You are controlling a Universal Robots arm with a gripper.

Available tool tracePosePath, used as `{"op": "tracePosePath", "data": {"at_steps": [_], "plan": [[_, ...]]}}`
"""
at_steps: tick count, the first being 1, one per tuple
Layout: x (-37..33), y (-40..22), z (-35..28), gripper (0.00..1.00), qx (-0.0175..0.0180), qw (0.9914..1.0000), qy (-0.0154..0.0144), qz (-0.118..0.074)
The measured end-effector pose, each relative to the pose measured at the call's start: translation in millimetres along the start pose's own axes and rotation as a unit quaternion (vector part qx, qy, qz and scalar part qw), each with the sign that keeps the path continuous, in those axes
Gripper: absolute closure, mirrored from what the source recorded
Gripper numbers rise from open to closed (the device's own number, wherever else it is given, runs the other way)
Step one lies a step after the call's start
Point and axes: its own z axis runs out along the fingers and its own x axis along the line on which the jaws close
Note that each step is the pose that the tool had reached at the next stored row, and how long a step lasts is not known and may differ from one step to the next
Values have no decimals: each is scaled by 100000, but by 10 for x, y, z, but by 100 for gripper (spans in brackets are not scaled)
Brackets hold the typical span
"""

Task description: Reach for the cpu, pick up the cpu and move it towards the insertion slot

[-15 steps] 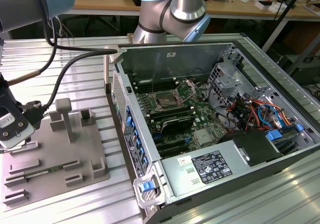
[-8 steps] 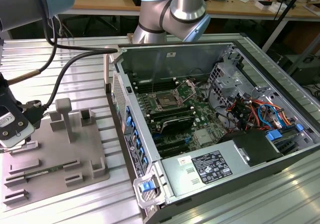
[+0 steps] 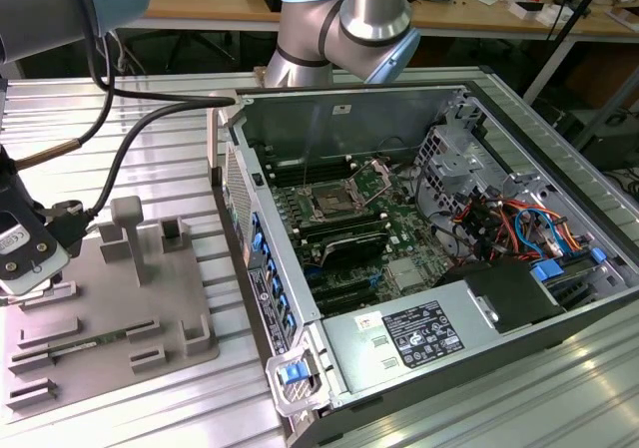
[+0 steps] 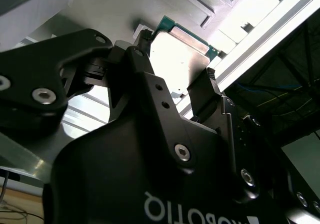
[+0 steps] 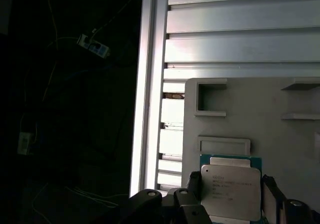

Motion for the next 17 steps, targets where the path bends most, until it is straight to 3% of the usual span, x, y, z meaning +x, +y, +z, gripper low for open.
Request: {"op": "tracePosePath", "data": {"at_steps": [17], "plan": [[5,20,-192,45,97,100000,-63,-4]]}}
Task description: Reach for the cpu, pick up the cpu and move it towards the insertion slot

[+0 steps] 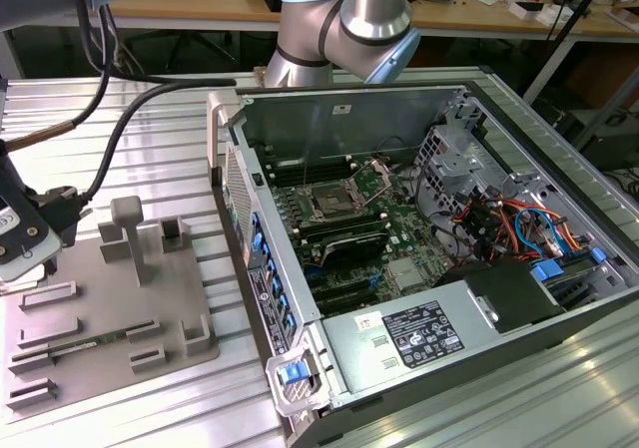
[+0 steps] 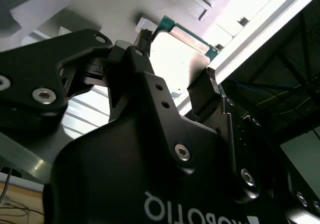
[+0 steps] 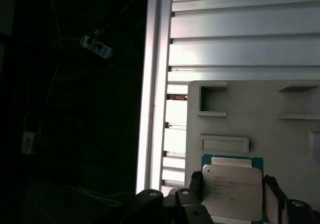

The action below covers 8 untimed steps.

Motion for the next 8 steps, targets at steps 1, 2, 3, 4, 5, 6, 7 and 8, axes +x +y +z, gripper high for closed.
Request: {"op": "tracePosePath", "data": {"at_steps": [1,2,3,4,5,6,7,8], "plan": [[1,1,-6,45,-1,100000,-7,1],[1,2,-9,45,7,100000,-25,4],[1,2,-14,45,14,100000,-19,0],[2,3,-21,45,26,100000,-20,-1],[3,4,-29,45,31,100000,-38,-1],[3,5,-43,45,37,100000,-47,-3],[4,7,-61,45,37,100000,-51,-2],[5,13,-148,45,40,100000,-57,-4]]}}
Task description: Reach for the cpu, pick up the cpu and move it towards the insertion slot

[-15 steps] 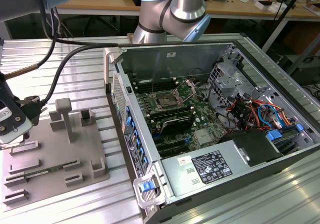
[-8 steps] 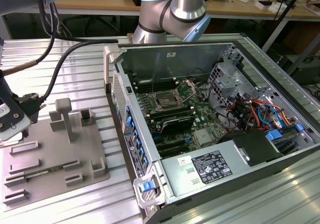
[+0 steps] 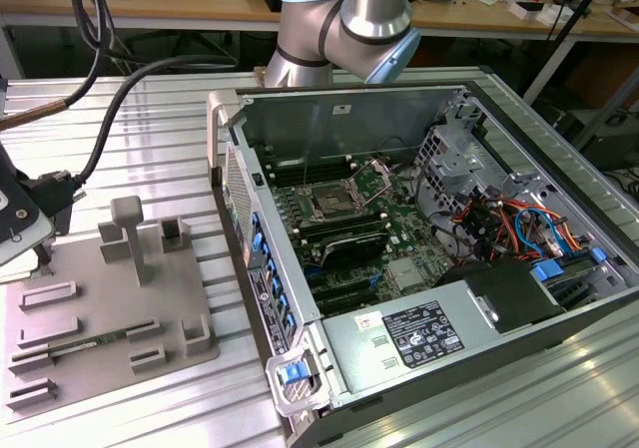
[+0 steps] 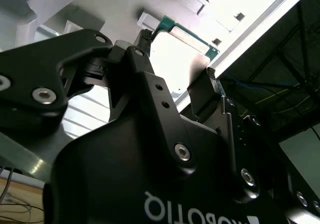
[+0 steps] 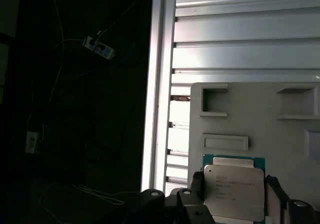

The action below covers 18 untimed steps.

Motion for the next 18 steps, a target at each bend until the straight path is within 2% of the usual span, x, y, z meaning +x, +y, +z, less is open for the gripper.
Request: {"op": "tracePosePath", "data": {"at_steps": [1,3,11,18], "plan": [[0,2,-26,45,-2,100000,-32,-10],[1,3,-36,45,11,100000,-27,-13],[1,3,-43,45,12,100000,-28,-17],[2,9,-130,45,8,100000,-34,-32]]}}
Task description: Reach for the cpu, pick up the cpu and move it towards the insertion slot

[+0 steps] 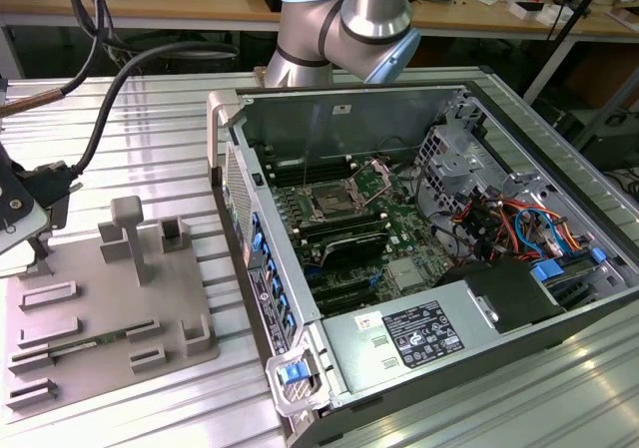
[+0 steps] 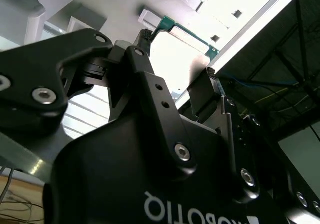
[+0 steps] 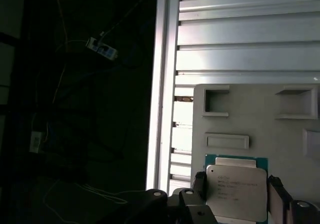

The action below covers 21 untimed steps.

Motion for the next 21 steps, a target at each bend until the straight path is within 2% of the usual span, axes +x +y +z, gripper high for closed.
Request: {"op": "tracePosePath", "data": {"at_steps": [10,17,21], "plan": [[1,12,-188,45,-2,100000,0,-13],[2,16,-261,45,2,100000,6,-36],[2,17,-276,45,0,100000,2,-41]]}}
